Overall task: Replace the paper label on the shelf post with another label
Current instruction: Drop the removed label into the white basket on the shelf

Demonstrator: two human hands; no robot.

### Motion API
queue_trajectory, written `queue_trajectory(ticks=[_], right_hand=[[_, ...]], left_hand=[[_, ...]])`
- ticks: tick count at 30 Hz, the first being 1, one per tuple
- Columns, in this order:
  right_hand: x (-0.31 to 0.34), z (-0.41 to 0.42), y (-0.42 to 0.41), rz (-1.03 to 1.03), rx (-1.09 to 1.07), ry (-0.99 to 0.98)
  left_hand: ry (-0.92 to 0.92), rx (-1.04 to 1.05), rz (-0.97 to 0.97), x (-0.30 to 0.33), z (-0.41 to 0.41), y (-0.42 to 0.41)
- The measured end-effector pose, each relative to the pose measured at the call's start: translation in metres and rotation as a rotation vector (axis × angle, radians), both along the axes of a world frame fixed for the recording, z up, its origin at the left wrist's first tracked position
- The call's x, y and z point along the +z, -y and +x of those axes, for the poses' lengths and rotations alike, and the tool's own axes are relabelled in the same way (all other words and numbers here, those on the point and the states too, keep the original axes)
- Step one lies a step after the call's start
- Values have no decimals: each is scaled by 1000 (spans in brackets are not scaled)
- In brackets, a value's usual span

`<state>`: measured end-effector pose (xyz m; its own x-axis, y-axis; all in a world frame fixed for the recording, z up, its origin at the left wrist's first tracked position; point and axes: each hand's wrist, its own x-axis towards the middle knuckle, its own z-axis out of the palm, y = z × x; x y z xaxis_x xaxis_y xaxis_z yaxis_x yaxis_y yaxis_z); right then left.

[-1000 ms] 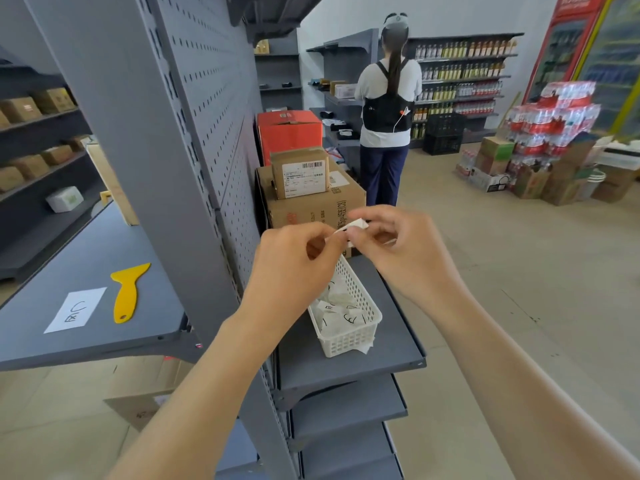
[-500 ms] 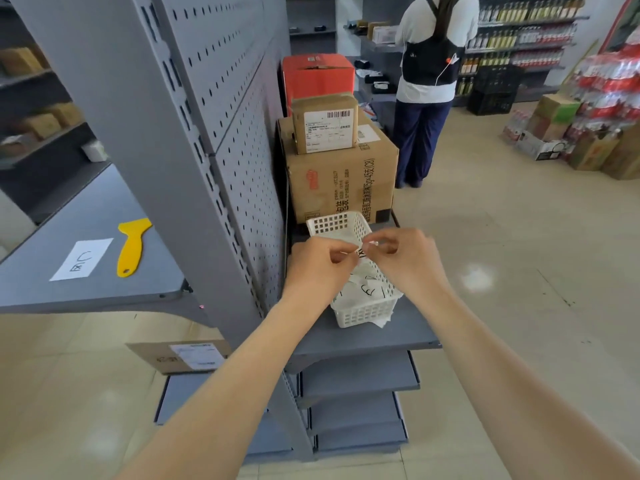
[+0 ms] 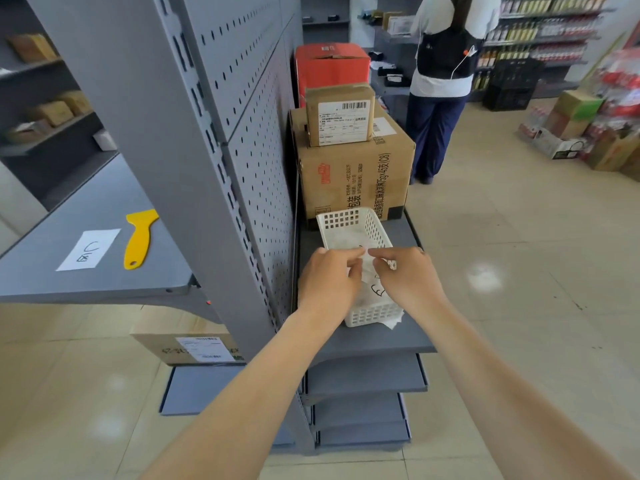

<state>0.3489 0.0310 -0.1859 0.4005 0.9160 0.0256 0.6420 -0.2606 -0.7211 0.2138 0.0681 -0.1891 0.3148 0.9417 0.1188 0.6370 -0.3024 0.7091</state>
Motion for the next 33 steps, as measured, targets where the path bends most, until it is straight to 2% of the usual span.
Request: queue_trajectory(ticks=[4,11,21,24,28,33], right_hand=[[5,-5,0,44,0,25],[10,-6,6,68,8,18],[56,-53,21,263,-9,-19],[70,-77,38,385,-66,-71],[99,-119,67,673,-97,-153],[130,-194,89,917,50,-150]], left_hand=[[59,18,10,4,-3,-5],[176,-11,-93,12,-6,-8],[283,-109,112,52,-48,28],[266,-189,187,66,-70,58],[369,-210,253,102,-112,84],[390,-202,369,142,-187,100]])
